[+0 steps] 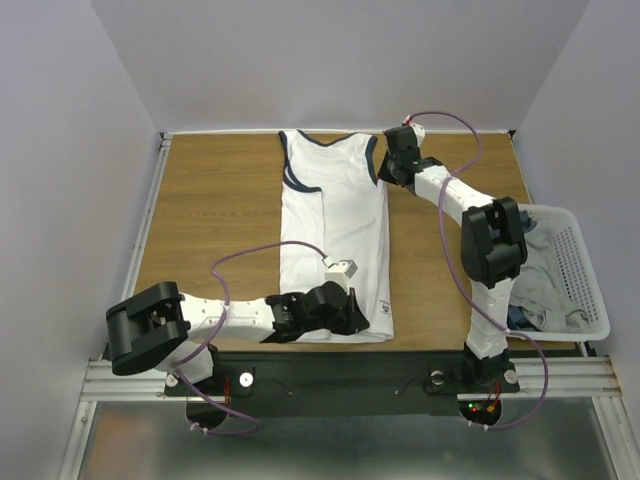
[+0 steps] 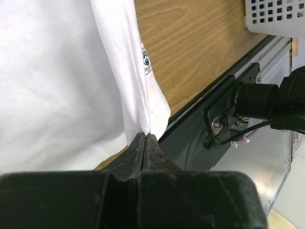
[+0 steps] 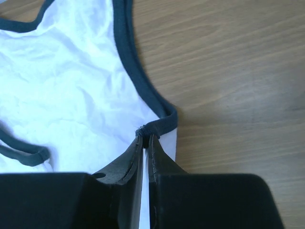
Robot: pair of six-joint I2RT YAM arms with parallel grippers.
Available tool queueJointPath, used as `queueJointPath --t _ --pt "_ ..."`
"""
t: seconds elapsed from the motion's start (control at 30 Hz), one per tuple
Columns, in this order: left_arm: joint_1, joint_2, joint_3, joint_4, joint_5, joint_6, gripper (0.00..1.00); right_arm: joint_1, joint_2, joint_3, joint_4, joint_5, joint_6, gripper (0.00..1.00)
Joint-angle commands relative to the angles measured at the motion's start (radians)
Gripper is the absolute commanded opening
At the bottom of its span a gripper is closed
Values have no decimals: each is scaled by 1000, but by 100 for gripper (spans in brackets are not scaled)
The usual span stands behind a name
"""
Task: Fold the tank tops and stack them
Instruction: Fold the tank top
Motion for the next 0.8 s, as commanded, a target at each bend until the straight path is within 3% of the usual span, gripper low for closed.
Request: queueJointPath --t 0.0,0.77 --pt "0 -59 -37 -51 -46 -36 0 44 57 91 -19 53 22 0" --pt "-2 -172 -163 -117 -73 -127 0 199 272 387 -111 110 41 0"
